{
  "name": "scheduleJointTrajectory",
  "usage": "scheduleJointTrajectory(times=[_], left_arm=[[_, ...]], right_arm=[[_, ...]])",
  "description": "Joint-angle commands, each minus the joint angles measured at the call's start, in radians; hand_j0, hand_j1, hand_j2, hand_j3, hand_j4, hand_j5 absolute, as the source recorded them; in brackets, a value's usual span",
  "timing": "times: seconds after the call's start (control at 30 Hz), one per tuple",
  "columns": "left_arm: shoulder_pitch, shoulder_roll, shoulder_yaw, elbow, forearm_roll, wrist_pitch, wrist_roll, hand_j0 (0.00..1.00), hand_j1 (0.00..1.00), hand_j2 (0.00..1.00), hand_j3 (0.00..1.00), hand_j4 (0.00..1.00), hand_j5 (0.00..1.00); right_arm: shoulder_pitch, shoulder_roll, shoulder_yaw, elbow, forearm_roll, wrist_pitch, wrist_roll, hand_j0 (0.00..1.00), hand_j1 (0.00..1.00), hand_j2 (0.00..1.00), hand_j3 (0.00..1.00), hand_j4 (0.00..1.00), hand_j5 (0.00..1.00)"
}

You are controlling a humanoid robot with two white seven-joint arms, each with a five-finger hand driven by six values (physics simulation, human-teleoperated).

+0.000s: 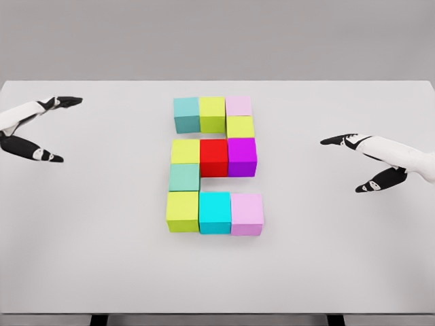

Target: Assemble the squares on the desktop into the number 2

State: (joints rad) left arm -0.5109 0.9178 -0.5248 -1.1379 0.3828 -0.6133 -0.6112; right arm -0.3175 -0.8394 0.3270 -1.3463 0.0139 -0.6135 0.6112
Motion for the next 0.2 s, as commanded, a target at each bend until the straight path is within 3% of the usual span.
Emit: scheduleJointTrajectory(times=[0.0,0.17], left_arm=[[0.0,0.026,0.002,-0.059,0.064,0.002,0.0,1.0,1.0,1.0,1.0,1.0,1.0],[0.035,0.019,-0.009,-0.074,0.057,0.002,0.0,1.0,1.0,1.0,1.0,1.0,1.0]], right_arm=[[0.0,-0.001,0.0,-0.001,-0.008,0.003,0.0,1.0,1.0,1.0,1.0,1.0,1.0],[0.0,-0.001,0.0,0.001,-0.008,0.003,0.0,1.0,1.0,1.0,1.0,1.0,1.0]])
